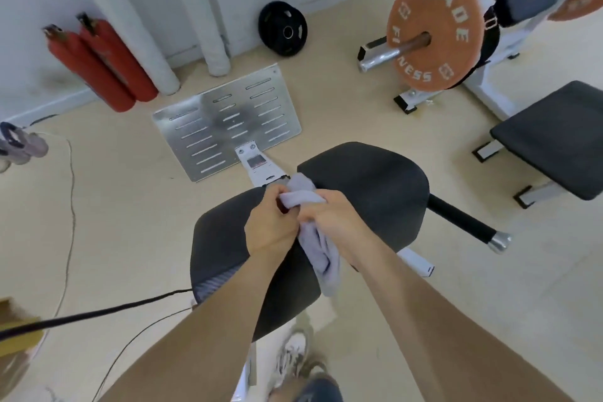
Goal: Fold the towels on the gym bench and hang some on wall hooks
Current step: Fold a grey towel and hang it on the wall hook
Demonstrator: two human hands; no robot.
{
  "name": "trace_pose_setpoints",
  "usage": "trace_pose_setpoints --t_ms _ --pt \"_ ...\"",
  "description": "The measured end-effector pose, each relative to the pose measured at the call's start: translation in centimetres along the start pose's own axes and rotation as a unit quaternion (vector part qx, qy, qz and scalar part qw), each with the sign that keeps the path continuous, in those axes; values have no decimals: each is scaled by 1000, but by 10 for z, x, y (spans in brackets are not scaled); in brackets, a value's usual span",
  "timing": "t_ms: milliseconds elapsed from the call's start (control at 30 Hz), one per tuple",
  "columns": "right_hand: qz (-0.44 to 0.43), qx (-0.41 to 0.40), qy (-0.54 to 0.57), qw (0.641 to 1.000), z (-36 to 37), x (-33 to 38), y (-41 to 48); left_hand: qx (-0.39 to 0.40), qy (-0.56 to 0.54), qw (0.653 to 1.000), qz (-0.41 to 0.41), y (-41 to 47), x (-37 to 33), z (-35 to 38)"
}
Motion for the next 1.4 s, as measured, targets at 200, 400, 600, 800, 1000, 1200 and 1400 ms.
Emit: trace_pose_setpoints --t_ms 200,400,600,800,1000,1200,1400 --pt "-28 -16 21 999 -28 60 5 48 -344 928 -138 12 -13 -26" --pt "-9 177 90 980 -41 132 14 38 -493 867 -61 39 -73 -114" --pt "-89 261 106 955 -30 234 5 33 -338 929 148 34 -179 -195" --pt "-282 212 -332 875 -21 323 -12 -95 -182 957 206 12 -236 -255" --pt "-249 208 -542 775 -35 340 -3 103 309 944 52 13 -193 -244" --pt "-532 -59 -389 750 -56 414 -23 -286 197 936 63 9 -226 -324" --pt "-735 -218 -194 613 -77 470 -98 -552 64 793 249 -69 -304 -411"
Point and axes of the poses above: each hand's wrist, its own y-axis towards the middle knuckle, its own z-axis out of the palm, x = y × z, the point moved 4 cm from there along y, towards the middle knuckle, and after that the axes turned 3 degrees about y, right-handed, at the moved point
